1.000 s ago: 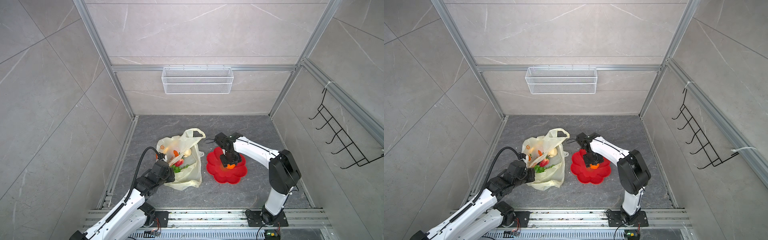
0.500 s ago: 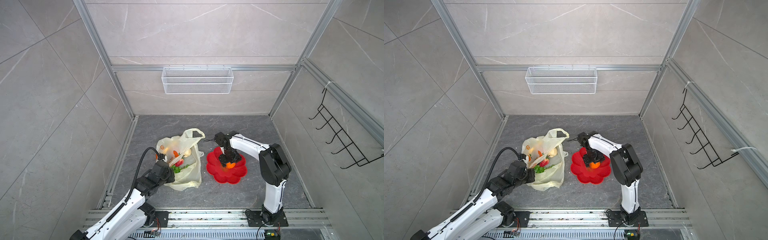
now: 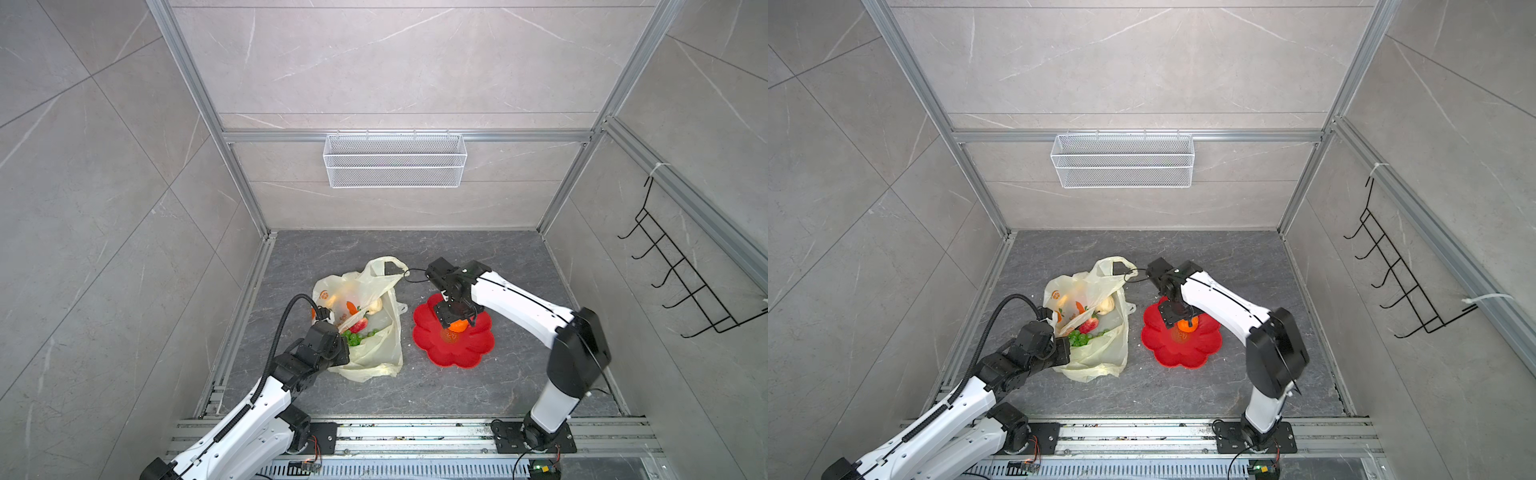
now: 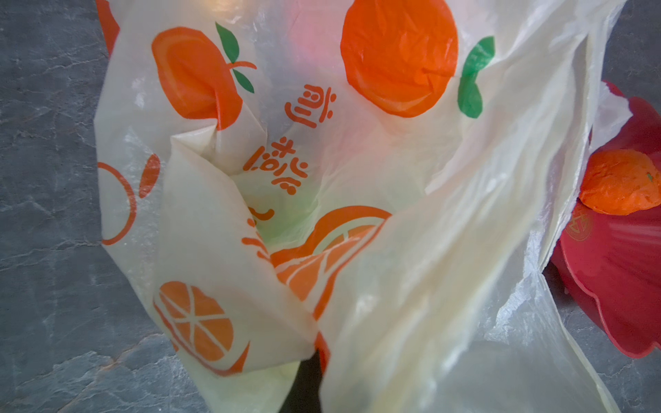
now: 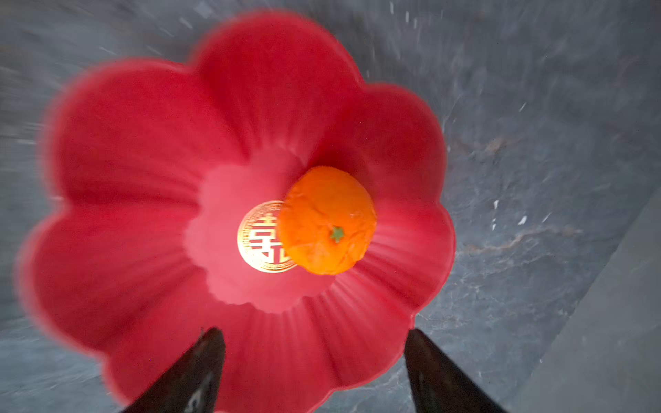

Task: Take the fake fruits out of the plastic bag
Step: 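Reach the right gripper back into the bag and grasp the pale bun fruit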

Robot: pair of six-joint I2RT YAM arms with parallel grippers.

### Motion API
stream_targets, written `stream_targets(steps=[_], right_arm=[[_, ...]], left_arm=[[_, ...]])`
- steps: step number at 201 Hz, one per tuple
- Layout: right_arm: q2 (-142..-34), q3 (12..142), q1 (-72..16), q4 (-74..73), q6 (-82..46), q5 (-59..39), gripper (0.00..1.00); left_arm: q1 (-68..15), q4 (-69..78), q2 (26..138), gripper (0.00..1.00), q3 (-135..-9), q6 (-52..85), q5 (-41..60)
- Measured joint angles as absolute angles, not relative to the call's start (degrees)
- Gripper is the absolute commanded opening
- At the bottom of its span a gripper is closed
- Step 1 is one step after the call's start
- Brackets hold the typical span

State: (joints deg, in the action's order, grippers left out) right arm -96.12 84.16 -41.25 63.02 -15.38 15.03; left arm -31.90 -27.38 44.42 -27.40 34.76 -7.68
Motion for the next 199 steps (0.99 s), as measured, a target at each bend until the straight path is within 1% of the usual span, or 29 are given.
stream_targets(steps=[13,34,55,72,99,125,155,182,199], right_arm=[[-92.42,84.9,-46.22,60.51,-16.6,14.55,0.72],[-90.32,85.23,-53.63,53.71,-18.28,12.05,0.71],[-92.88,85.45,-57.25,47.05,-20.1,8.73,0.68],[-98.52,87.68,-58.89,42.61,-21.19,5.54,0.66],[-107.57,91.05,-59.83,36.99,-22.17,1.61,0.62],[-112.99,91.31,-59.88,33.39,-23.49,1.17,0.56],[-114.43,90.61,-59.48,29.58,-24.8,3.27,0.54],[-115.31,90.54,-58.02,26.06,-26.46,5.69,0.49],[-117.27,90.67,-56.27,24.45,-27.42,6.68,0.49]], left_arm=[[-31.9,-27.0,44.42,0.0,-27.4,35.14,-8.23],[-31.9,-26.72,44.42,0.0,-27.4,36.03,-9.28],[-31.9,-26.72,44.45,0.0,-27.4,37.12,-10.44],[-31.9,-26.72,44.49,0.0,-27.4,37.93,-10.72],[-31.9,-26.74,44.73,0.0,-27.4,39.29,-11.7],[-31.9,-26.74,44.77,0.0,-27.4,40.29,-11.92],[-31.9,-26.74,44.77,0.0,-27.4,40.56,-11.92],[-31.9,-26.72,45.08,0.0,-27.4,40.56,-11.9],[-31.9,-26.61,45.34,0.0,-27.4,40.56,-11.88]])
